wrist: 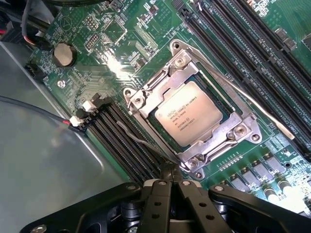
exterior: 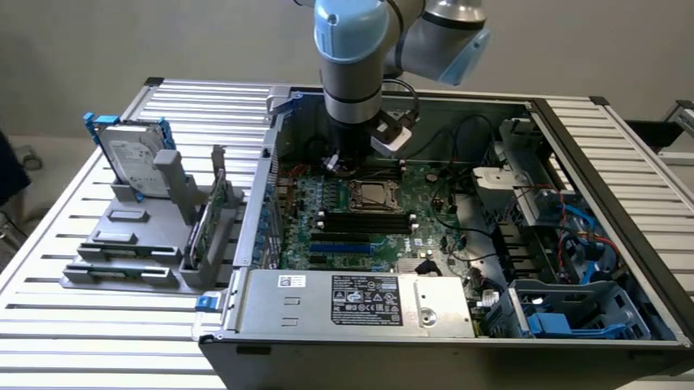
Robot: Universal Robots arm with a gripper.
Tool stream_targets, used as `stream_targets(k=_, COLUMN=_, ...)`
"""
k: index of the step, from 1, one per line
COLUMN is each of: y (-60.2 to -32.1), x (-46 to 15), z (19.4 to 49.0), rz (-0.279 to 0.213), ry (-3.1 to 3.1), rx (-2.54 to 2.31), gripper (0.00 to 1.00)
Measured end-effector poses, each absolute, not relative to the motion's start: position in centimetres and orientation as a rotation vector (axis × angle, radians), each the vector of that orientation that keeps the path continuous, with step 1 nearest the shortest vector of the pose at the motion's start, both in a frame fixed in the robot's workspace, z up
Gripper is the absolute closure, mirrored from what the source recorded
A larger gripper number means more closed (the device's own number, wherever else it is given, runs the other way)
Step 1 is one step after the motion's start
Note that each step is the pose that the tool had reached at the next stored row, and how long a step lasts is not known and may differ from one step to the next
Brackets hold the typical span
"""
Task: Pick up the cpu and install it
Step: 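Install the first cpu locking lever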
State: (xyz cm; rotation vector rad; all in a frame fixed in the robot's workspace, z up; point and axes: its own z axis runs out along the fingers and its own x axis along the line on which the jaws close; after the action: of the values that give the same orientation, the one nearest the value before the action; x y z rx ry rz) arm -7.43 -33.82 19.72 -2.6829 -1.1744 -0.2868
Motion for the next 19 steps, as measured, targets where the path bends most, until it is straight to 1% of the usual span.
stream_targets(k=19, y=-33.82, x=-6.87, z=19.48, rz=-0.286, ry=-1.171, rx=-2.677, gripper=0.89)
